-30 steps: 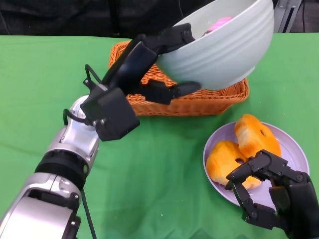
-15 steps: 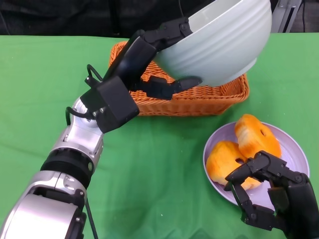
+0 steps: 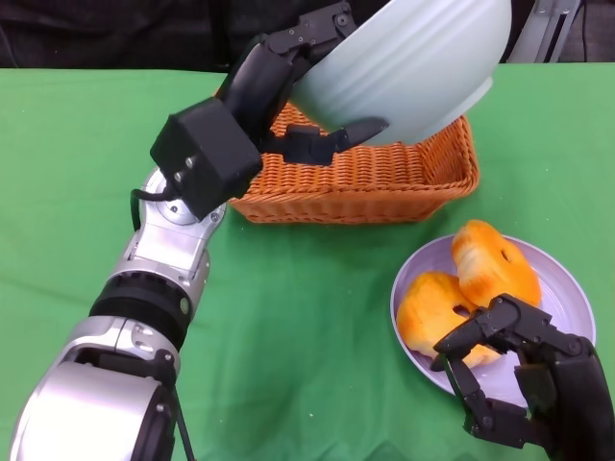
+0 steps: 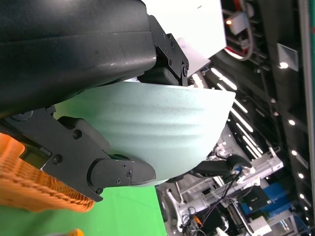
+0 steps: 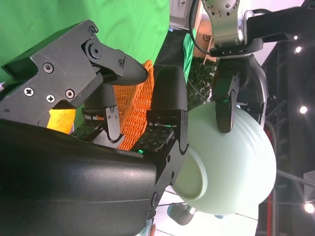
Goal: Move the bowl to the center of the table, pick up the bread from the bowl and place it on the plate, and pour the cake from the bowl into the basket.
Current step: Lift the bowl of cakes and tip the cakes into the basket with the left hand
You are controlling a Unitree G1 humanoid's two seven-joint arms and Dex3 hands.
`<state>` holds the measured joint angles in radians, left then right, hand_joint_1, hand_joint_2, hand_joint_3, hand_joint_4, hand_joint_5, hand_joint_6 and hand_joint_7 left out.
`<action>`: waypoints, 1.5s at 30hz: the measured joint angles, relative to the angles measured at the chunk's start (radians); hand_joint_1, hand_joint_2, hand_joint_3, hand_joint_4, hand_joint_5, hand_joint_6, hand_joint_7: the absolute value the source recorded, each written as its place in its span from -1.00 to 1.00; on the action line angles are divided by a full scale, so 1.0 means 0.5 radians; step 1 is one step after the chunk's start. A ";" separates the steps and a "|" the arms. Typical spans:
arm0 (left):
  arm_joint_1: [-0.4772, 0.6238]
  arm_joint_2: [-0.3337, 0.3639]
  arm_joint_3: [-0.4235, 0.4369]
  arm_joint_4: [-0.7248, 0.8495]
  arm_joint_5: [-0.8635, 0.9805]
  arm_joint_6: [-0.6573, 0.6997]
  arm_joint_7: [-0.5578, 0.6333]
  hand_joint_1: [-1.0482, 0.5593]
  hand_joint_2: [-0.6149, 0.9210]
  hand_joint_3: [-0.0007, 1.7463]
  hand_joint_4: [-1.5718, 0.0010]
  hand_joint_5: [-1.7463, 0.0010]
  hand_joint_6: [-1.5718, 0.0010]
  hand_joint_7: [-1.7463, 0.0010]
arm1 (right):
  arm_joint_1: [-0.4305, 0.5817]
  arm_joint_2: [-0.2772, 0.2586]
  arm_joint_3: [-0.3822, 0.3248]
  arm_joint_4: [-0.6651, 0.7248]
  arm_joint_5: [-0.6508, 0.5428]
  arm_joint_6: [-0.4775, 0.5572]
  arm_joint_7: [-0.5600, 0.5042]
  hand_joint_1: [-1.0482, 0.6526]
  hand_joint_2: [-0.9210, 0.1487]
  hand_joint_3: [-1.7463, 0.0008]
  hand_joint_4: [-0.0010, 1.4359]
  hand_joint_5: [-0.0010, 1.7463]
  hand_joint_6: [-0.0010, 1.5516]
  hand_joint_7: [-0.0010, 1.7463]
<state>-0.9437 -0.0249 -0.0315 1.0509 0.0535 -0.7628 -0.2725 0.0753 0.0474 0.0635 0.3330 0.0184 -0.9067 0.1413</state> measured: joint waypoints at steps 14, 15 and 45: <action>-0.019 -0.060 0.049 0.008 -0.092 0.182 -0.062 0.08 0.88 -0.20 0.07 -1.00 0.14 -0.66 | -0.004 0.014 0.003 0.002 -0.049 -0.008 -0.035 0.07 -0.13 -0.18 0.11 0.51 -0.05 0.33; -0.019 -0.062 0.056 0.008 -0.101 0.190 -0.064 0.08 0.88 -0.20 0.08 -1.00 0.14 -0.66 | -0.003 0.014 0.003 0.002 -0.048 -0.008 -0.035 0.07 -0.13 -0.18 0.11 0.51 -0.05 0.33; -0.075 -0.176 0.396 0.006 -0.531 0.797 -0.311 0.10 0.68 0.04 0.05 -1.00 0.10 -0.63 | -0.004 0.017 0.016 0.028 -0.095 -0.033 -0.097 0.11 -0.15 -0.17 0.11 0.51 -0.07 0.33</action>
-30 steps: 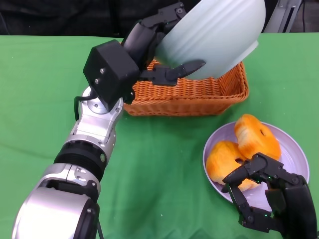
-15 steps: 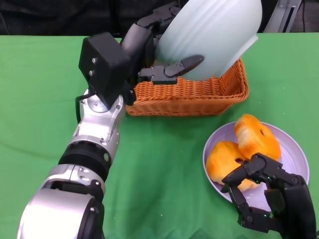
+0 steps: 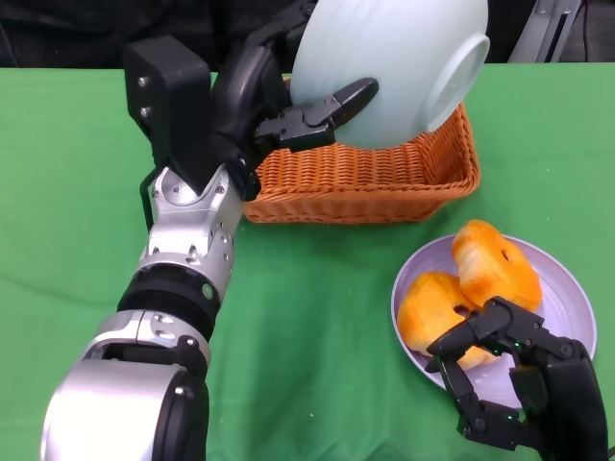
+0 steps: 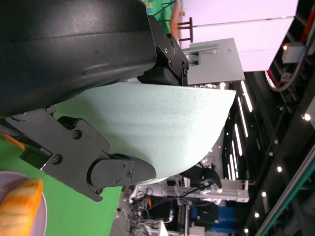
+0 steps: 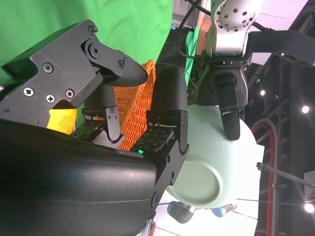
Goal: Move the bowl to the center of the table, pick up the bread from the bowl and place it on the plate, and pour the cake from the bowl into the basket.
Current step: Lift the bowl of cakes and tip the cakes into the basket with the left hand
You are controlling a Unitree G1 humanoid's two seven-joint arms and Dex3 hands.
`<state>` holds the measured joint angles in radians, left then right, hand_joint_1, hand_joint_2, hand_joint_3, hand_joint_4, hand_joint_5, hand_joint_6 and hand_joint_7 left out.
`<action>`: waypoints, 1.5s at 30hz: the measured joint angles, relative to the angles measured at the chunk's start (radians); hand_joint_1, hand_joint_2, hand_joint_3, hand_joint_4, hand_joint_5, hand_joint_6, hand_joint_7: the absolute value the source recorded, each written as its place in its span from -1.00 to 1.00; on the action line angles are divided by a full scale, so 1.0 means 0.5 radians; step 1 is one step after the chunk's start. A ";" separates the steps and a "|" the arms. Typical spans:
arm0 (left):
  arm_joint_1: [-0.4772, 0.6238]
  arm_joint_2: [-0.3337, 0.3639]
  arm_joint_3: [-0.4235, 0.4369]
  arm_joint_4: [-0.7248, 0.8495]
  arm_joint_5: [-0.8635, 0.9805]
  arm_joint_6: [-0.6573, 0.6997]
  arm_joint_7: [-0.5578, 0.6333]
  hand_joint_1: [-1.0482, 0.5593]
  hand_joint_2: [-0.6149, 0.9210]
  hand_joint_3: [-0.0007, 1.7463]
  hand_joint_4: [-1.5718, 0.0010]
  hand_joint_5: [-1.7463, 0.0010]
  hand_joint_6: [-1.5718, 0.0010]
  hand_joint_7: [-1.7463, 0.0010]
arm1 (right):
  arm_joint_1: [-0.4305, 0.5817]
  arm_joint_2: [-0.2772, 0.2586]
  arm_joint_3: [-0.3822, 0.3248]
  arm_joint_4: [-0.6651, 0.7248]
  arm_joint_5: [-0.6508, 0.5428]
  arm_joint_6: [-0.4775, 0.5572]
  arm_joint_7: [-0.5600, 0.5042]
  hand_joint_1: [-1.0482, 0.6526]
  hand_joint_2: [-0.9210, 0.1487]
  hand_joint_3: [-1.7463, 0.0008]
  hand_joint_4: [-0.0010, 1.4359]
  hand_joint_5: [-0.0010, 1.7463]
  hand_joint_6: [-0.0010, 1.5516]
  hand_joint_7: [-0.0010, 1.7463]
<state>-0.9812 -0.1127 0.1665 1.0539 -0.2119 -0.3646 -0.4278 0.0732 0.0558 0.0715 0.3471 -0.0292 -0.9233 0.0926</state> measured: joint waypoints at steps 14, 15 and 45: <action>-0.075 -0.003 0.120 -0.017 -0.174 0.421 -0.072 0.15 0.70 0.03 0.05 -1.00 0.02 -0.58 | 0.000 -0.002 0.038 0.000 -0.006 0.000 -0.007 0.12 -0.16 -0.17 0.10 0.52 -0.08 0.34; -0.075 -0.003 0.127 -0.021 -0.193 0.452 -0.077 0.15 0.71 0.02 0.05 -1.00 0.02 -0.58 | 0.000 -0.003 0.038 0.000 -0.006 0.000 -0.007 0.12 -0.16 -0.17 0.10 0.52 -0.08 0.34; -0.179 -0.015 0.264 -0.151 -0.398 1.019 -0.116 0.15 0.85 -0.15 0.04 -1.00 -0.08 -0.56 | 0.000 -0.022 0.045 -0.072 0.049 0.051 0.033 0.07 -0.24 -0.07 0.05 0.53 -0.09 0.34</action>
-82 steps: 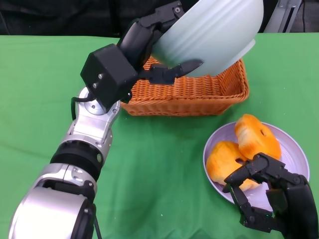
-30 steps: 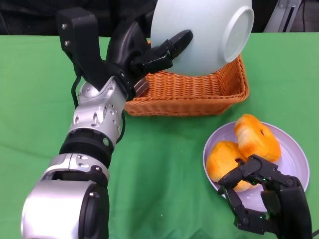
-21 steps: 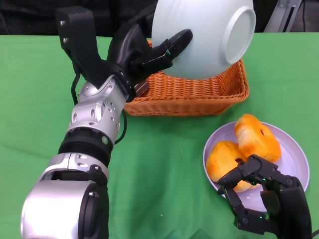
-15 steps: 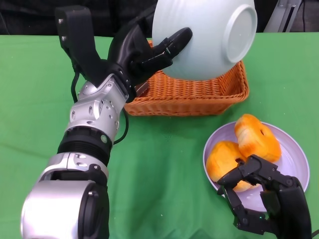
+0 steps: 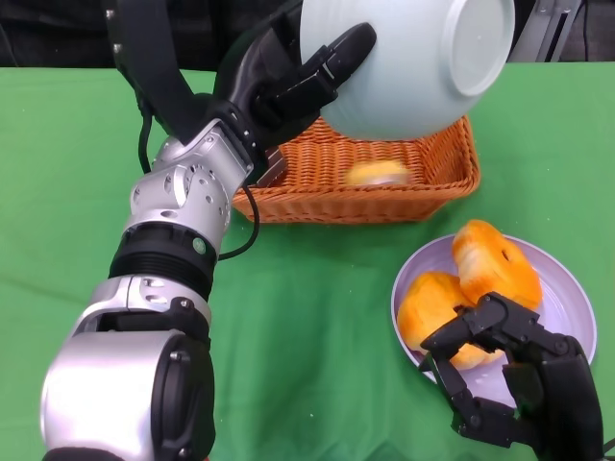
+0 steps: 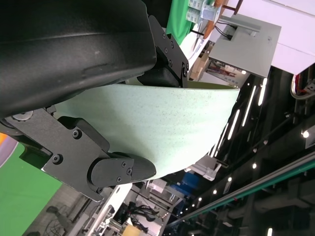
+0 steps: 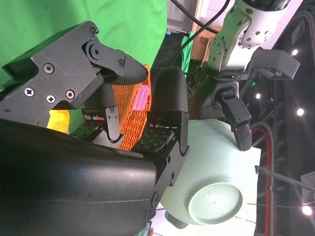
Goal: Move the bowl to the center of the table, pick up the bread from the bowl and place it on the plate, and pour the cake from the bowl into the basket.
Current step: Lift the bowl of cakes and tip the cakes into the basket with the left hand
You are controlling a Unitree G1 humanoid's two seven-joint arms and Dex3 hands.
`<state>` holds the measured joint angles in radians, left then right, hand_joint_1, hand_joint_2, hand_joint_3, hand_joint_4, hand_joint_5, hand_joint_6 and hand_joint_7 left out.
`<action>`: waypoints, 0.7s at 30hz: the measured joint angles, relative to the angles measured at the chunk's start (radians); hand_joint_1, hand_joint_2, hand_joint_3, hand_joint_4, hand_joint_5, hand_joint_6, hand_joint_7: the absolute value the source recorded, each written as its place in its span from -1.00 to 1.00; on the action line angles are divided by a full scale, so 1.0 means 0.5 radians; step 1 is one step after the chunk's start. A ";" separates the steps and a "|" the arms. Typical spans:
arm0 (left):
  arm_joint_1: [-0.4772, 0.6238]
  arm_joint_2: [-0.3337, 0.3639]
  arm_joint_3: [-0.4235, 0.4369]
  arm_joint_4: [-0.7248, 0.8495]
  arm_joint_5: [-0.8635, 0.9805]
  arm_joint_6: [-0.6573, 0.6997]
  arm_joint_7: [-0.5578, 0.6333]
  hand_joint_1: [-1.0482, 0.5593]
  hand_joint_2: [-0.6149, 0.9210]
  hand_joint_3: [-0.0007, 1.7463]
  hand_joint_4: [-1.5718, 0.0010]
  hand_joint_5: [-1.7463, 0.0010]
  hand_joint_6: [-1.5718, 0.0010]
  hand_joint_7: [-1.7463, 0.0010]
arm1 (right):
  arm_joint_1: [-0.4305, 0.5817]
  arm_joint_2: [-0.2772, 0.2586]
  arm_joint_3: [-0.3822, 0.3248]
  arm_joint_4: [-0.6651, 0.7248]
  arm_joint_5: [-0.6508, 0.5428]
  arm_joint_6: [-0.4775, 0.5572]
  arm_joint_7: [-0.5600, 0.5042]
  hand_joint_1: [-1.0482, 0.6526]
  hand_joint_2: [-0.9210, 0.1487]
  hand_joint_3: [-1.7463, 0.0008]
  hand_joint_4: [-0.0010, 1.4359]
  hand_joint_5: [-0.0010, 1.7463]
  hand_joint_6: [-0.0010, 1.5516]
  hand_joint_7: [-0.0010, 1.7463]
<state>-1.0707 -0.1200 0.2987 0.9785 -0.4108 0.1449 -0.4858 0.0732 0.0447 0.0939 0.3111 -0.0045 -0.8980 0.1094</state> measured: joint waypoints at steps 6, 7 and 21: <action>-0.001 -0.007 0.034 -0.013 -0.050 0.066 0.003 0.15 0.79 -0.02 0.05 -1.00 -0.01 -0.63 | 0.007 -0.002 0.000 -0.025 0.010 0.016 0.020 0.05 -0.23 -0.06 0.07 0.52 -0.08 0.33; -0.001 -0.007 0.038 -0.016 -0.061 0.086 0.005 0.15 0.79 -0.02 0.05 -1.00 0.01 -0.63 | 0.007 -0.002 0.000 -0.029 0.009 0.022 0.021 0.05 -0.24 -0.06 0.07 0.52 -0.08 0.32; -0.054 -0.008 0.132 -0.018 -0.183 0.333 0.077 0.11 0.89 -0.18 0.12 -1.00 0.11 -0.73 | 0.007 -0.002 -0.005 -0.033 0.009 0.032 0.028 0.06 -0.21 -0.10 0.09 0.50 -0.07 0.32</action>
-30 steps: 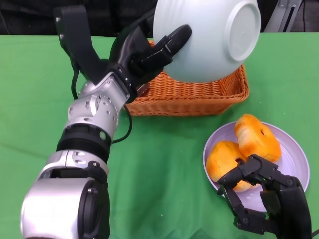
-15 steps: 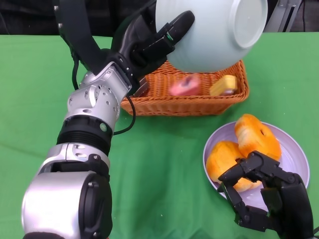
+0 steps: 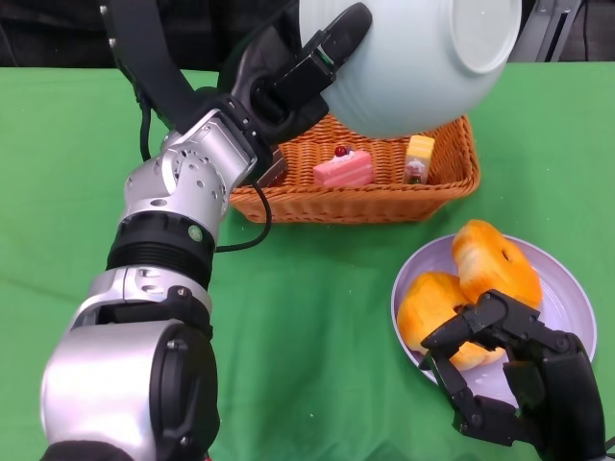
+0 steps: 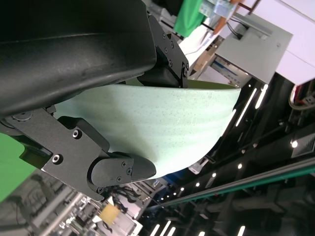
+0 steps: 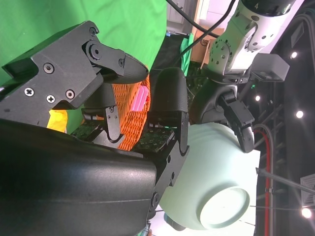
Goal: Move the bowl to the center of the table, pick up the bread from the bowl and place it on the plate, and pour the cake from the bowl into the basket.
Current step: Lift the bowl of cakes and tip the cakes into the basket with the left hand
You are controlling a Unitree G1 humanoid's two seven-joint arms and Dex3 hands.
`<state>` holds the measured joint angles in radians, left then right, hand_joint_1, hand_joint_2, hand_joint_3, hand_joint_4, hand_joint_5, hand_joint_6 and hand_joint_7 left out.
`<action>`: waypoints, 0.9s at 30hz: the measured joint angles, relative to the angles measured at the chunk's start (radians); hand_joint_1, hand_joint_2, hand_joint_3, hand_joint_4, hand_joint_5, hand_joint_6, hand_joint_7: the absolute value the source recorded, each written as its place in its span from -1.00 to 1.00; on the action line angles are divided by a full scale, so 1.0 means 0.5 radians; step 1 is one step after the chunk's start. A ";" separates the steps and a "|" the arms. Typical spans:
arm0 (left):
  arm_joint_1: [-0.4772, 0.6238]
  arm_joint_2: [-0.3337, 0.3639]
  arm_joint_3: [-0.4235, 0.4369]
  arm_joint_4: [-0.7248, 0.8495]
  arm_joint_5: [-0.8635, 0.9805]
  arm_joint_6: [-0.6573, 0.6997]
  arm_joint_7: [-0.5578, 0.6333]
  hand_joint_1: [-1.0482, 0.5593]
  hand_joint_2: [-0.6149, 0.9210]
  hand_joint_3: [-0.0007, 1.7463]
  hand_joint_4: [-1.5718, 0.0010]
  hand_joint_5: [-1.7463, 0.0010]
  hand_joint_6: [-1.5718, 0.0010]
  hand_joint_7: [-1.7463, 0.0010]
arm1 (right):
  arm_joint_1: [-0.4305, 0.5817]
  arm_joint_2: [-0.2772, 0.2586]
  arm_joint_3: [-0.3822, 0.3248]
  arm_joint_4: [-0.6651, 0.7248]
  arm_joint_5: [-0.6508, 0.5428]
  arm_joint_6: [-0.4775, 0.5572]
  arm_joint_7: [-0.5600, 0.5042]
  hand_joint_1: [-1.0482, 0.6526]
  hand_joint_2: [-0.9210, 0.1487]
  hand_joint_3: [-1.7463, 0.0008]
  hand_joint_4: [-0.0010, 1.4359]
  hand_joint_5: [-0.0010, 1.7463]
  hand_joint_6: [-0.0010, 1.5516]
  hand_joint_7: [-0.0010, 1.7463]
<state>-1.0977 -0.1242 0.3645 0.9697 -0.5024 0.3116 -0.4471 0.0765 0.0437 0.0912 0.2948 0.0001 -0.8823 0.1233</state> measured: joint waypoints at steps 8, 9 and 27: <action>-0.001 0.002 0.046 0.000 -0.074 0.129 0.025 0.13 0.87 -0.15 0.13 -1.00 0.11 -0.78 | -0.003 0.000 -0.001 0.006 -0.003 0.000 -0.005 0.07 -0.17 -0.13 0.10 0.50 -0.07 0.32; -0.002 0.003 0.060 0.000 -0.094 0.158 0.032 0.13 0.87 -0.15 0.13 -1.00 0.11 -0.78 | -0.004 0.000 -0.001 0.008 -0.005 0.000 -0.006 0.07 -0.17 -0.14 0.10 0.50 -0.07 0.32; -0.128 0.043 0.242 0.078 -0.202 0.434 0.191 0.12 0.83 -0.11 0.11 -1.00 0.15 -0.82 | -0.011 -0.001 -0.002 0.036 0.004 -0.001 0.007 0.03 -0.21 -0.09 0.10 0.50 -0.07 0.30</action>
<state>-1.1617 -0.1025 0.4855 1.0085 -0.6034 0.5286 -0.3516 0.0709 0.0433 0.0904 0.3126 0.0021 -0.8827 0.1268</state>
